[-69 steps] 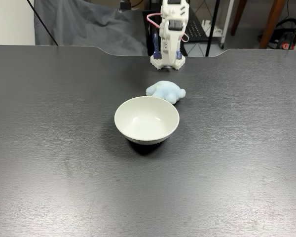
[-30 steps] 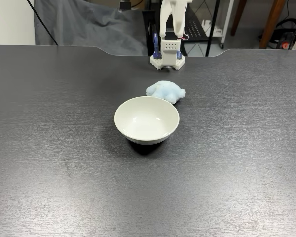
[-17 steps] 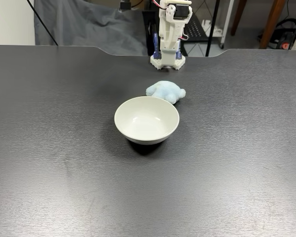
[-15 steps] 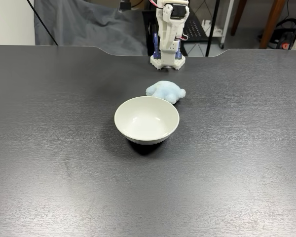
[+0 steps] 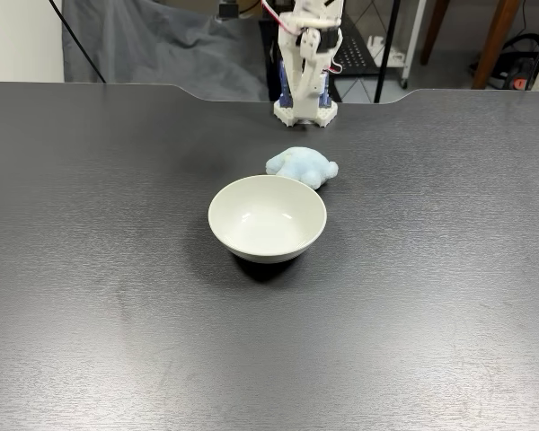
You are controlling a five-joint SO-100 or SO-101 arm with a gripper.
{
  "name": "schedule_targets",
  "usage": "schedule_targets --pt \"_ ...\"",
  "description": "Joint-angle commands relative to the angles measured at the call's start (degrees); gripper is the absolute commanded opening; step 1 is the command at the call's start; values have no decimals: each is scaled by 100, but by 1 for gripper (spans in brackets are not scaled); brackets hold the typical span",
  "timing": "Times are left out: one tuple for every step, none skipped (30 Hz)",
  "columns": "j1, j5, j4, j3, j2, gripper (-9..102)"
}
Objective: Grasp a skyblue doll and put it in the white bowl.
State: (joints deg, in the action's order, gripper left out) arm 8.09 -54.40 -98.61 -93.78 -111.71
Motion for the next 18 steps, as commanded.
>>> schedule_targets --pt "-9 -123 -299 -659 -26 0" --pt "-9 -123 -299 -782 -26 1" --pt "-9 -132 -299 -853 -35 2" --pt "-9 -132 -299 -888 -35 4" --pt "-9 -132 -299 -879 -35 7" --pt "-9 -141 -290 -826 -35 11" --pt "-9 -141 -290 -800 -35 15" --pt "-9 -141 -290 -791 -35 20" --pt "-9 -141 -290 -791 -35 24" --pt "-9 -141 -290 -791 -35 30" --pt "-9 -132 -290 -809 -35 35" --pt "0 -70 -290 -826 -35 40" --pt "18 -70 -290 -861 -35 45" --pt "18 -62 -290 -870 -35 48" --pt "9 -62 -290 -870 -35 52" --pt "0 -53 -290 -870 -35 55" --pt "0 -53 -290 -861 -35 57" --pt "0 -53 -281 -844 -35 58"
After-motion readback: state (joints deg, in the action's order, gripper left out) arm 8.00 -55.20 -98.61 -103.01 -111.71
